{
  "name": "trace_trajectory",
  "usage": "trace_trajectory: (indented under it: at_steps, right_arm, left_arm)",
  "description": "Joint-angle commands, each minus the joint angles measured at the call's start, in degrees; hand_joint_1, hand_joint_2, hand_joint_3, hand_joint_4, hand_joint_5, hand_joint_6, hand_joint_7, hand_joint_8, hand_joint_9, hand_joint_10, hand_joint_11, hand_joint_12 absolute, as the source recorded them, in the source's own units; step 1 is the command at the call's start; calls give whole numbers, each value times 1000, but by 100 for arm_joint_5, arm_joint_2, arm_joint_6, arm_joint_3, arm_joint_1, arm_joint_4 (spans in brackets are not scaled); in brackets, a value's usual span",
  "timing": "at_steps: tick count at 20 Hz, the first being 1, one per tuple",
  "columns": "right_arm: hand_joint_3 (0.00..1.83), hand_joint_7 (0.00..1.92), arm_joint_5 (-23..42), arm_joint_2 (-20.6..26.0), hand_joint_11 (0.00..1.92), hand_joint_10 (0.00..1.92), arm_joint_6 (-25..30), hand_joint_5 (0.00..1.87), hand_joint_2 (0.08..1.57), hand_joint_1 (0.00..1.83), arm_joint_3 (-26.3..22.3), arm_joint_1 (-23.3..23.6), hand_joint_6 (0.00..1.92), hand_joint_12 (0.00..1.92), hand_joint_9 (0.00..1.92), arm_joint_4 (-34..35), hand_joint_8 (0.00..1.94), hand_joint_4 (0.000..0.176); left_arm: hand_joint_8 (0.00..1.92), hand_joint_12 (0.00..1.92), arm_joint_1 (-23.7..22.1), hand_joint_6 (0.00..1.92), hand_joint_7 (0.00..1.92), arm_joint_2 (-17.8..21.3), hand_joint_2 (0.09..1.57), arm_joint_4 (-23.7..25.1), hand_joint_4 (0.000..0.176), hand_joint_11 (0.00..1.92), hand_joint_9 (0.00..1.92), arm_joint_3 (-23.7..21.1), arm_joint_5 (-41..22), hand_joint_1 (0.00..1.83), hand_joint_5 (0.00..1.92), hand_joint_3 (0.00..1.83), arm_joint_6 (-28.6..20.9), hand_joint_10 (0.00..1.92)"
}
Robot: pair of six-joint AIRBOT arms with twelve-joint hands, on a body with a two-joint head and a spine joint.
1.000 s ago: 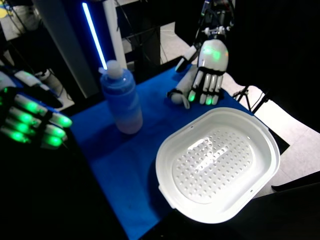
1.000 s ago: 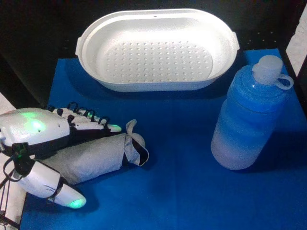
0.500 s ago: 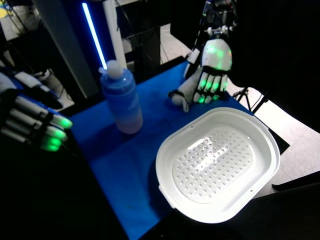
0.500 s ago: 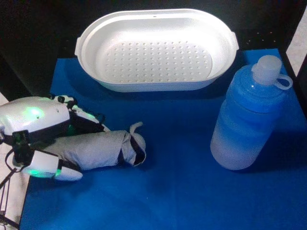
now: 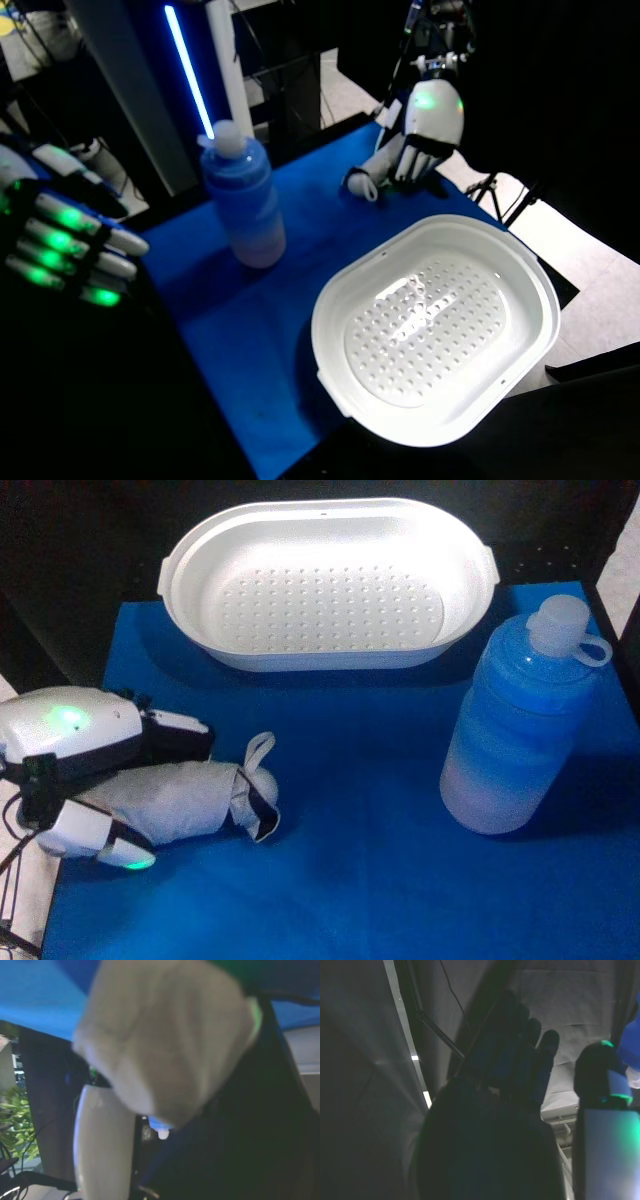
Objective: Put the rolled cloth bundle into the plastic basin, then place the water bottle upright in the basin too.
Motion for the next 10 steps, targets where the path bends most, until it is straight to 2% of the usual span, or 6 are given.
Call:
trace_trajectory:
  at_steps: [1,4,7,8,10]
  right_arm:
    - [0,505,688,0,451,0,52,526,1386,884,29,31,3,271,527,-16,0,23]
    - [1,506,688,-3,442,2,52,525,1390,874,29,31,3,268,521,-16,2,31]
    - [0,514,687,-11,423,0,52,538,1385,886,31,31,4,263,509,-16,3,21]
    - [1,505,687,-12,408,0,52,537,1388,886,32,31,2,264,497,-15,0,6]
    - [0,494,687,-16,381,0,52,533,1384,920,35,30,0,263,484,-15,1,5]
  left_arm:
    - [1921,1921,-180,1921,1212,102,1145,-202,176,1596,1542,-49,-1057,1793,795,0,-30,1921]
    - [1921,1921,-415,1921,1167,253,1136,-201,176,1588,1487,-126,-1467,1753,746,0,-29,1921]
    - [1921,1921,-756,1921,1131,411,1180,-164,176,1604,1446,-161,-1947,1774,797,5,-27,1921]
    - [1921,1921,-925,1921,1095,419,1196,-133,176,1590,1464,-128,-2026,1637,754,9,-24,1921]
    - [1921,1921,-1283,1921,1099,412,1165,-54,176,1591,1472,-34,-2072,1682,792,0,-4,1921]
